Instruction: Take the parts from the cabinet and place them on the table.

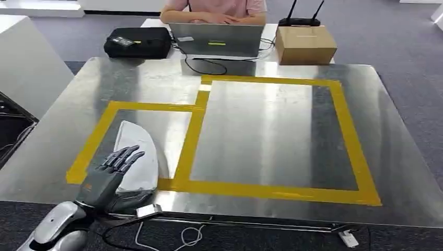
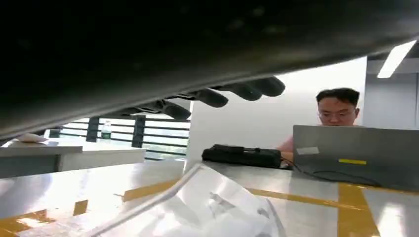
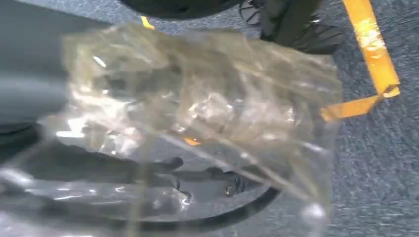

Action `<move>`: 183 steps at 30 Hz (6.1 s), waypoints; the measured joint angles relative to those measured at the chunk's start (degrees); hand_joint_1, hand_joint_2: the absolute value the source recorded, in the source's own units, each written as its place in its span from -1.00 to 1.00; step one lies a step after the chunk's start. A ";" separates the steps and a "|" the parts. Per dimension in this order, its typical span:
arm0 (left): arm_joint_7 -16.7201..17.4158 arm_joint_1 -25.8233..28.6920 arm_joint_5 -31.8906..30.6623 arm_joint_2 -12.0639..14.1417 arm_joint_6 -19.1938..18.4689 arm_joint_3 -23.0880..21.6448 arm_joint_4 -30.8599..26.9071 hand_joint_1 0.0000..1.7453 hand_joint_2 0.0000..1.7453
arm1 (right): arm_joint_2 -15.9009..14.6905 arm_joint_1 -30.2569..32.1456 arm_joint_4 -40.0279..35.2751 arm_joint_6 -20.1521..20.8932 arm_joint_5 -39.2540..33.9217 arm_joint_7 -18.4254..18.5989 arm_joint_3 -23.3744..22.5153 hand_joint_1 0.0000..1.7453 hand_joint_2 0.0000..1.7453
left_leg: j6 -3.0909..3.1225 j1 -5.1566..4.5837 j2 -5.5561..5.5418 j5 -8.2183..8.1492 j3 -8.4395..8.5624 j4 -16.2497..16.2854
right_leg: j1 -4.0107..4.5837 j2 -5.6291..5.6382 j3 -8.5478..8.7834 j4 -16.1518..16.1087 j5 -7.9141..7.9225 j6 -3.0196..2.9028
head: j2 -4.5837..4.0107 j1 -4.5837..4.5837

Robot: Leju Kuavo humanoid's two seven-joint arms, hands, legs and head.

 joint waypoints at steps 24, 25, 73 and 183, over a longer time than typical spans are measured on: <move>1.03 0.34 -0.33 0.00 -1.03 0.35 -0.88 -1.00 -1.00 | 0.11 0.66 -0.70 -0.10 -1.53 1.59 2.17 -1.00 -1.00 | 1.73 -0.30 0.52 -0.78 2.29 -1.84 | 0.88 -0.46 -11.34 14.39 -6.40 -0.65 | 0.00 0.06; 1.16 0.41 -0.39 0.00 -1.05 0.35 -0.88 -1.00 -1.00 | 0.06 1.06 -1.18 1.36 -0.94 1.77 2.17 -1.00 -1.00 | 1.73 -0.35 0.54 -0.07 1.26 -1.76 | 0.88 -0.47 -11.70 17.51 -7.09 -0.52 | 0.00 0.15; 4.85 7.51 4.44 -13.73 -12.28 31.63 47.46 -1.00 -1.00 | 0.07 4.83 -10.54 6.66 -1.29 7.17 1.27 -1.00 -1.00 | -2.32 0.61 0.59 -5.99 -4.21 15.75 | 0.91 -1.26 -3.30 -2.04 3.98 -3.38 | 0.00 -0.24; 1.49 2.80 -4.96 -23.12 -9.88 46.14 67.14 -1.00 -1.00 | 0.15 7.80 -15.69 5.29 -12.72 10.69 3.48 -1.00 -1.00 | 1.32 -1.42 1.28 2.34 -0.47 -2.42 | 1.02 -0.58 3.11 3.00 0.50 -1.09 | 0.00 -0.22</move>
